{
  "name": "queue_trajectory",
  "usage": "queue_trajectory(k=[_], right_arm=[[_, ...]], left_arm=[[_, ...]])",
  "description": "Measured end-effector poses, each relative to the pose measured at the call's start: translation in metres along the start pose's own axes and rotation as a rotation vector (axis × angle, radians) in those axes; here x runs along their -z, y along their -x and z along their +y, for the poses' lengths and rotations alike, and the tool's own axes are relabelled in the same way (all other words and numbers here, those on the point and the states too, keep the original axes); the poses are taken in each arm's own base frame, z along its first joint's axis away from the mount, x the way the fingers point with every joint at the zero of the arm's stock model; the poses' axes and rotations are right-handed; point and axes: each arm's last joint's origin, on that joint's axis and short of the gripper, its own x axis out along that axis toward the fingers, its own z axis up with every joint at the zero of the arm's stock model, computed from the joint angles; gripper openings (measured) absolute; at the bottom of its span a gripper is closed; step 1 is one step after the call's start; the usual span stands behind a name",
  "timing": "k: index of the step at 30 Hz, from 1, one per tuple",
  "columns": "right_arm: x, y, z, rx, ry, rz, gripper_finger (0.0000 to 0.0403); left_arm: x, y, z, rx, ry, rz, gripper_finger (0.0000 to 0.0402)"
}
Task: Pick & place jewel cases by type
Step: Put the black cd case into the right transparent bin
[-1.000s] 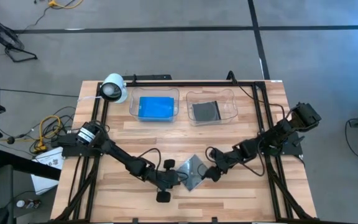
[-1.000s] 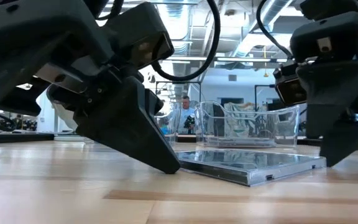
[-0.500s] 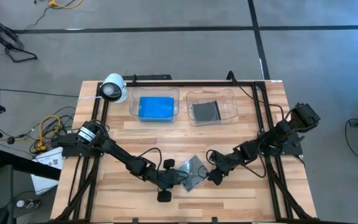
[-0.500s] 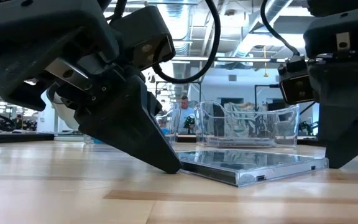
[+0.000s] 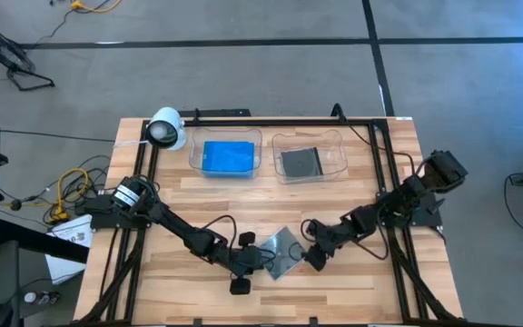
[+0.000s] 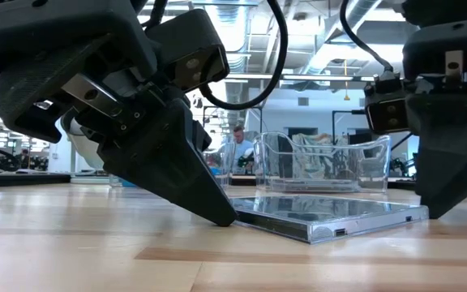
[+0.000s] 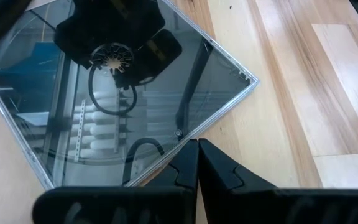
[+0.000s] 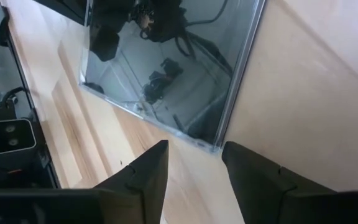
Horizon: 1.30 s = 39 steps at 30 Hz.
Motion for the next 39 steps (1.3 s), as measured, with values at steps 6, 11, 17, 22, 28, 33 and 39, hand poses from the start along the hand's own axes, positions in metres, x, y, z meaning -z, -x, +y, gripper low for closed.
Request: queue_trajectory(k=[6,11,17,22,28,33,39], right_arm=[[-0.008,0.0,0.001,-0.032,0.024,-0.055,0.0162],[-0.011,0.0,0.003,-0.054,0.041,-0.086,0.0159],[-0.012,0.0,0.005,-0.079,0.045,-0.101,0.0155],[-0.012,0.0,0.006,-0.1,0.047,-0.094,0.0158],[-0.014,0.006,0.01,-0.135,0.053,-0.107,0.0165],[-0.017,0.023,0.017,-0.17,0.058,-0.133,0.0163],[-0.019,0.043,0.029,-0.24,0.081,-0.19,0.0162]], left_arm=[[0.001,0.0,0.001,-0.001,-0.001,0.013,0.0],[0.002,0.0,0.001,-0.004,0.006,0.021,0.0],[0.002,0.0,0.001,-0.011,0.005,0.029,0.0],[0.002,0.0,0.002,-0.023,0.006,0.038,0.0],[0.003,0.001,0.002,-0.028,0.008,0.043,0.0],[0.003,0.001,0.002,-0.034,0.023,0.057,0.0],[0.003,0.001,0.002,-0.037,0.029,0.057,0.0]])
